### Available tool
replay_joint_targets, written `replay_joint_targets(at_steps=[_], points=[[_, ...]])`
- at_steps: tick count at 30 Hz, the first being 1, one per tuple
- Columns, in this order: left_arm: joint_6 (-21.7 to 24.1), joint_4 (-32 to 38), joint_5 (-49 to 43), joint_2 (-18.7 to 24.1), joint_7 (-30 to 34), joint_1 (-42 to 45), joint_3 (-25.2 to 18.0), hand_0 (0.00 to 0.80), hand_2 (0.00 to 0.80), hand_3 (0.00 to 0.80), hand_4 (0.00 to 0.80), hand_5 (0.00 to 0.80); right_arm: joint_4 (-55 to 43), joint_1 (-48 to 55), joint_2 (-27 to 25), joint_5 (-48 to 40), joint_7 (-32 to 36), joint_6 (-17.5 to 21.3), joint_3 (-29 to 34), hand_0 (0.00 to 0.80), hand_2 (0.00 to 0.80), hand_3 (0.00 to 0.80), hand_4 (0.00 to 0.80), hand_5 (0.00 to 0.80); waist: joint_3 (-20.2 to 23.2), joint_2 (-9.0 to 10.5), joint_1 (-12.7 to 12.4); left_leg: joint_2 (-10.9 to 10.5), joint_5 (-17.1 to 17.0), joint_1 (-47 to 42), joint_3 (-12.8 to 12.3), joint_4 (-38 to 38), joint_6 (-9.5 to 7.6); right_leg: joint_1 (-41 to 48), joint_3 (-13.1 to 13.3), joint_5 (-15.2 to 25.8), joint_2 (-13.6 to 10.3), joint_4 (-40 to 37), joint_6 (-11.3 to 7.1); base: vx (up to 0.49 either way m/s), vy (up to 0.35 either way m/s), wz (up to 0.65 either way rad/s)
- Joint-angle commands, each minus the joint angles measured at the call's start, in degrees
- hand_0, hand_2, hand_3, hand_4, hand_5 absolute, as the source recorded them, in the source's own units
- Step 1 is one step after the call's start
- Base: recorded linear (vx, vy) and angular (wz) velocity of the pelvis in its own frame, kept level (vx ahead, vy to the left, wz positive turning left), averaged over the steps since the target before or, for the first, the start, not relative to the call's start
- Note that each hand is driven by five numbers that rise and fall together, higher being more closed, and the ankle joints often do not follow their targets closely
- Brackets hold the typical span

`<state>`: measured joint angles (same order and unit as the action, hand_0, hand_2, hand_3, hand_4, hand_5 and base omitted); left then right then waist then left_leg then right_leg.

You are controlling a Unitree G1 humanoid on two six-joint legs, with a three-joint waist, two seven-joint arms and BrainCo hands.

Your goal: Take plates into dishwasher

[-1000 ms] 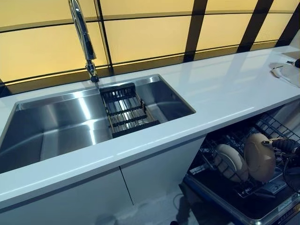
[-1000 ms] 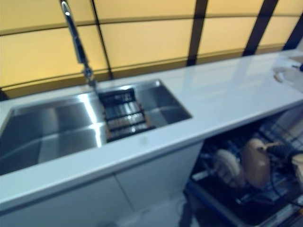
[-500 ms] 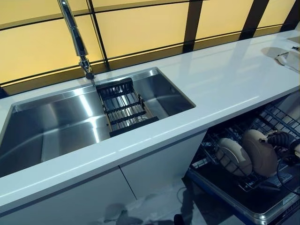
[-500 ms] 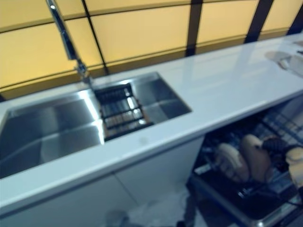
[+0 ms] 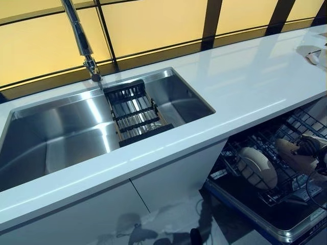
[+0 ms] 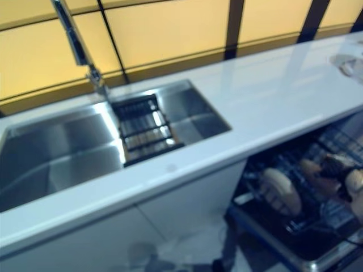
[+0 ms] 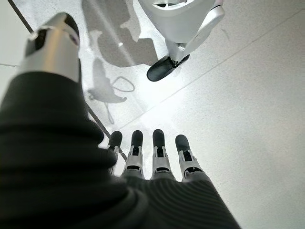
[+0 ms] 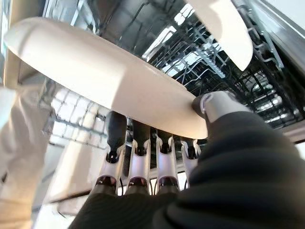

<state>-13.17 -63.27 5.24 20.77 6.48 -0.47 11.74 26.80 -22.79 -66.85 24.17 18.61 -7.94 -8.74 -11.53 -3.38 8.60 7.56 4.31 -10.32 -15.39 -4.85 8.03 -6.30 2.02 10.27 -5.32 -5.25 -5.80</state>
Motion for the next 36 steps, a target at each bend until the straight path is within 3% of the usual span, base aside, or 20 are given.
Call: replay_joint_targets(at_steps=[1, 12, 16, 24, 32, 36], points=[[-0.2, -3.0, -1.4, 2.8, -1.1, -1.3, 0.5, 0.000, 0.000, 0.000, 0.000, 0.000, -1.4, -2.9, -1.6, 3.2, -2.3, 0.8, -3.4, 0.800, 0.800, 0.800, 0.800, 0.800, 2.5, 4.46, 0.0, 0.5, -3.9, 2.8, 3.6, -0.2, -1.62, 4.3, 0.2, -3.3, -4.7, 0.3, -5.30, 0.000, 0.000, 0.00], [-0.6, -2.6, -2.0, 2.7, -0.9, -1.1, 0.6, 0.000, 0.000, 0.000, 0.000, 0.000, -0.3, -1.5, 1.5, 3.7, -4.9, 1.3, -3.4, 0.800, 0.800, 0.800, 0.800, 0.800, 2.3, 3.99, -0.7, 0.6, -4.2, 3.2, 4.1, -0.2, -1.52, 4.4, -0.4, -3.3, -5.0, 0.3, -5.35, 0.000, 0.000, 0.00], [-1.0, -2.5, -2.2, 2.8, -0.6, -1.5, 0.5, 0.000, 0.000, 0.000, 0.000, 0.000, -0.2, -1.7, 2.2, 2.0, -5.2, -0.4, -3.0, 0.800, 0.800, 0.800, 0.800, 0.800, 2.2, 3.86, -0.8, 0.5, -4.1, 3.4, 4.3, -0.2, -1.55, 4.4, -0.4, -3.4, -5.1, 0.3, -5.35, 0.000, 0.000, 0.00], [-1.1, -3.2, -1.5, 2.4, -0.2, -2.2, 0.8, 0.000, 0.000, 0.000, 0.000, 0.000, 3.4, -2.6, 8.2, -17.5, -6.4, -6.3, -0.4, 0.800, 0.800, 0.800, 0.800, 0.800, 2.1, 3.16, -1.1, 0.5, -4.1, 3.4, 4.6, -0.2, -1.55, 4.4, -0.3, -3.5, -5.3, 0.3, -5.15, 0.000, 0.000, 0.00], [-1.3, -4.1, -0.8, 2.3, 0.4, -3.0, 1.0, 0.000, 0.000, 0.000, 0.000, 0.000, 6.7, -3.9, 11.1, -28.7, -3.9, -3.7, 2.2, 0.800, 0.800, 0.800, 0.800, 0.800, 1.7, 1.83, -1.0, 0.3, -4.1, 3.3, 4.7, -0.2, -1.39, 4.8, -0.4, -3.8, -5.7, 0.3, -4.96, 0.000, 0.000, 0.00], [-1.6, -4.5, -0.9, 2.5, 1.0, -3.3, 1.0, 0.000, 0.000, 0.000, 0.000, 0.000, 7.6, -4.1, 10.8, -28.4, -2.2, -2.5, 2.5, 0.800, 0.800, 0.800, 0.800, 0.800, 1.7, 1.69, -1.0, 0.2, -4.1, 3.3, 4.8, -0.2, -1.28, 5.0, -0.4, -4.0, -5.8, 0.3, -4.96, 0.000, 0.000, 0.00]])
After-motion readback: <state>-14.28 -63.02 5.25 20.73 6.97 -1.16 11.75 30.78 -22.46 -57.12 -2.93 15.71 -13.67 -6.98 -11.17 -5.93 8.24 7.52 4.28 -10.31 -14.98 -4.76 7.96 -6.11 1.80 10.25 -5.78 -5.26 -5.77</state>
